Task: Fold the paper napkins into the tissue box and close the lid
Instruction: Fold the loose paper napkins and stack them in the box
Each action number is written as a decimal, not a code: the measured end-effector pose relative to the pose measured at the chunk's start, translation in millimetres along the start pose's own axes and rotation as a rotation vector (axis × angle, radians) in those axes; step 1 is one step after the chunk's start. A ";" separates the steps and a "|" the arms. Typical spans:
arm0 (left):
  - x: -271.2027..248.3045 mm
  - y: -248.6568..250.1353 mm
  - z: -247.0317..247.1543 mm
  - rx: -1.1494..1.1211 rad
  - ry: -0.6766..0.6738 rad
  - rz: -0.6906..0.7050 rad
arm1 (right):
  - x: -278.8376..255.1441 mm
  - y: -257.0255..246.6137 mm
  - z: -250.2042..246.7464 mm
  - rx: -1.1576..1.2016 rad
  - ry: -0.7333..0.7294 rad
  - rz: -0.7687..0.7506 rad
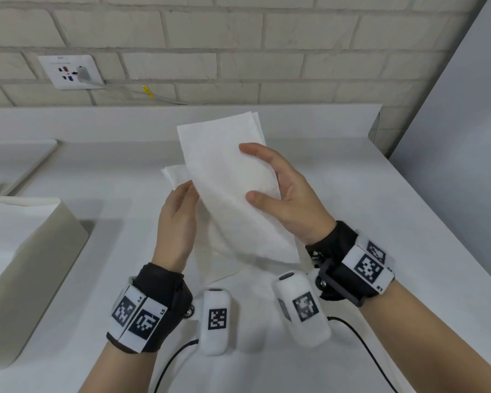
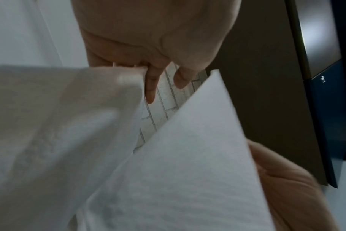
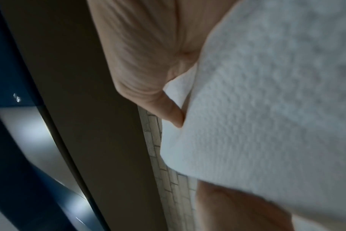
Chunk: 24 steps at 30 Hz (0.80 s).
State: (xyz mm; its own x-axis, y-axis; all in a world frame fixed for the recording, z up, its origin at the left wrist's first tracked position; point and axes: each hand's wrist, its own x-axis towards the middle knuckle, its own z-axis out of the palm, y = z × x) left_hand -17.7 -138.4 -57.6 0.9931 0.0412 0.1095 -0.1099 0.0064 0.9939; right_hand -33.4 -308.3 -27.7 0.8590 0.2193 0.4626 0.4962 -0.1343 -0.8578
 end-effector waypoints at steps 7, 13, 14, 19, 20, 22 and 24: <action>-2.5 5.2 1.2 -0.181 -0.064 -0.008 | -2.0 10.3 6.1 -0.029 -0.072 0.101; -7.2 5.3 3.5 -0.144 -0.047 -0.007 | -5.3 23.5 15.5 -0.069 -0.102 0.180; -8.1 4.7 3.2 -0.115 -0.033 -0.005 | -5.4 24.6 17.5 -0.035 -0.086 0.194; -7.9 5.6 1.2 -0.098 0.009 0.012 | -3.2 29.1 29.0 0.019 0.135 0.320; -7.7 6.0 0.6 -0.092 0.011 0.024 | -2.5 31.9 29.9 -0.051 0.157 0.320; -8.0 8.6 -0.7 -0.074 0.005 0.045 | -1.5 35.9 30.8 -0.125 0.139 0.291; -8.6 12.3 -1.0 -0.068 0.004 0.046 | -1.3 35.9 32.0 -0.104 0.064 0.273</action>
State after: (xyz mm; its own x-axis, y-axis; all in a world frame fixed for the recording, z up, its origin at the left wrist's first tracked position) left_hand -27.6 -137.7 -46.4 0.9868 0.0471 0.1552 -0.1583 0.0719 0.9848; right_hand -20.7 -282.4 -66.3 0.9671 0.1006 0.2338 0.2530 -0.2792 -0.9263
